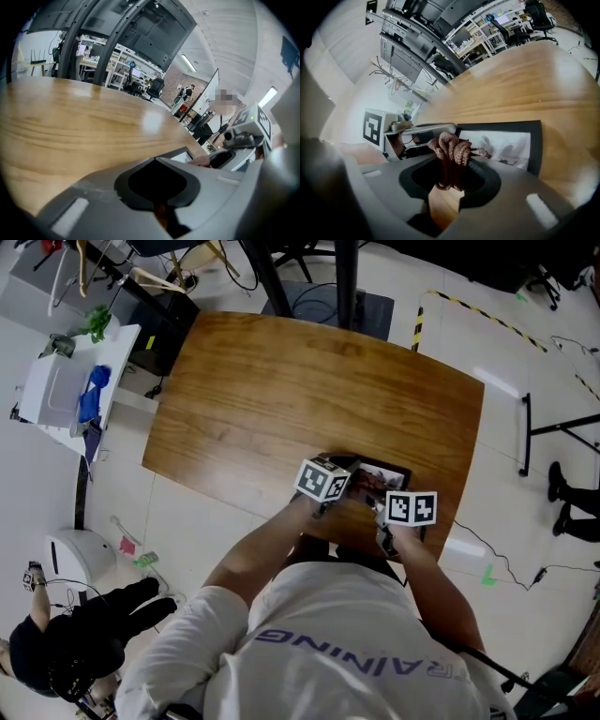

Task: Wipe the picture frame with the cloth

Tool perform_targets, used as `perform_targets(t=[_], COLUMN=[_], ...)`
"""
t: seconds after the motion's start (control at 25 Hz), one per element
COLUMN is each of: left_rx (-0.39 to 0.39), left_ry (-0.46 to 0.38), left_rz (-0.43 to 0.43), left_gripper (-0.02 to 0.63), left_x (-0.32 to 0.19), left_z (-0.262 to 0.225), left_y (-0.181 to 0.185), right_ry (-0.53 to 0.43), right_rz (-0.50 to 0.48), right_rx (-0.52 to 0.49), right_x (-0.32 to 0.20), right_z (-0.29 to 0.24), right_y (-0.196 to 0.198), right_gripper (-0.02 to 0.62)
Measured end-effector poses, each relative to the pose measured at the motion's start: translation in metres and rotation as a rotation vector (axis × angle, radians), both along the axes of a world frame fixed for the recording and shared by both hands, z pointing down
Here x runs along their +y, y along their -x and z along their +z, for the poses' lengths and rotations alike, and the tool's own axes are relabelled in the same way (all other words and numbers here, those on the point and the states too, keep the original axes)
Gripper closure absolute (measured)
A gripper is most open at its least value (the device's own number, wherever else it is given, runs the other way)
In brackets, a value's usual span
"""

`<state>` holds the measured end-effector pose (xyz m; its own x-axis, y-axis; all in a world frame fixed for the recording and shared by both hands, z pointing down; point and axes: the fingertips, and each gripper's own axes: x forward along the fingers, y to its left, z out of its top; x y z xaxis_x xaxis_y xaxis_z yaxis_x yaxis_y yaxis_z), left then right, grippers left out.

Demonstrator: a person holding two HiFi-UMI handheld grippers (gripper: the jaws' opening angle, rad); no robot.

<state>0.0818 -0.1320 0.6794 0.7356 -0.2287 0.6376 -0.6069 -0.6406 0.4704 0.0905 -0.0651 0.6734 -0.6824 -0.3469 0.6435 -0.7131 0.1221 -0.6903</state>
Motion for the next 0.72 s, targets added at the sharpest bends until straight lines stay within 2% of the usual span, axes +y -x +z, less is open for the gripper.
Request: perform_targets(t=[0.72], left_rx=[-0.012], left_ry=[-0.037], left_rz=[0.032], left_gripper=[0.6], left_x=[0.001], left_z=[0.0], left_y=[0.0], right_ry=[0.004], right_rz=[0.144], right_rx=[0.082], right_x=[0.02], right_z=[0.004], right_y=[-0.082], right_gripper=[0.472])
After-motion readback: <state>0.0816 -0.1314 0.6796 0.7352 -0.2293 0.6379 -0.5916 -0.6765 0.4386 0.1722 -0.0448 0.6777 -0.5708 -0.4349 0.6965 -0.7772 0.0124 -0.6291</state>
